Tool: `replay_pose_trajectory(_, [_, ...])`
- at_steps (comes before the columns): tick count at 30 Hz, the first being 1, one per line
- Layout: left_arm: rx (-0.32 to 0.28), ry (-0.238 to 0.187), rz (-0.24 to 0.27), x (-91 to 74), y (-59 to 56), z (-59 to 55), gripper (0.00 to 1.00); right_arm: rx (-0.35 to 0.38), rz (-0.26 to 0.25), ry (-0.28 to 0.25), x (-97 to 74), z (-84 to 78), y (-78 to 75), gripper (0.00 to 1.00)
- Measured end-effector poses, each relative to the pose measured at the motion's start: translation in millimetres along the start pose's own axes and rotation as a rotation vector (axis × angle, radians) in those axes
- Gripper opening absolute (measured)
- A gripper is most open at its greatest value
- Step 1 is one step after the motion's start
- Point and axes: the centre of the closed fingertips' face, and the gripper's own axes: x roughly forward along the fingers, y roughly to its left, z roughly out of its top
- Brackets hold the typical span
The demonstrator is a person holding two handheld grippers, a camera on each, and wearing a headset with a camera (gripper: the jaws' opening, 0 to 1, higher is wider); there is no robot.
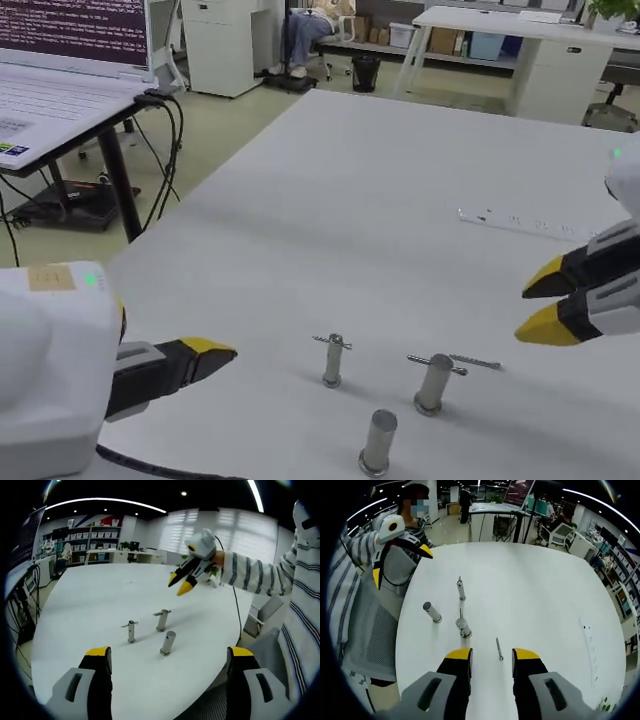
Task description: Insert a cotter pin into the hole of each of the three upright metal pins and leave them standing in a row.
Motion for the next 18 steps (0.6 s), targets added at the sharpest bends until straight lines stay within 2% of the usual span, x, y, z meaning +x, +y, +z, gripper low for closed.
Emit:
replay_pose_trajectory(5, [-0.008,0.002,0.007,-1.7,-1.5,-3.5,0.94,-0.031,0.041,0.040,21.0,-2.6,0.5,0.26])
replay_pose_trajectory(11, [-0.022,-0.008,0.015,-2.6,-2.0,-3.1,0.94,-0.043,0.082,0.138,44.4,-18.7,2.0,0.19])
replay_pose_trajectory(15, [-0.022,0.003,0.003,-1.5,-6.4,-6.1,0.92,-0.040,0.104,0.160,55.7,-24.0,1.8,0.17])
replay_pose_trajectory(18, [-0.027,-0.001,0.002,-0.5,-7.9,-6.0,0.92,-0.070,0.111,0.155,62.0,-23.8,-0.4,0.12])
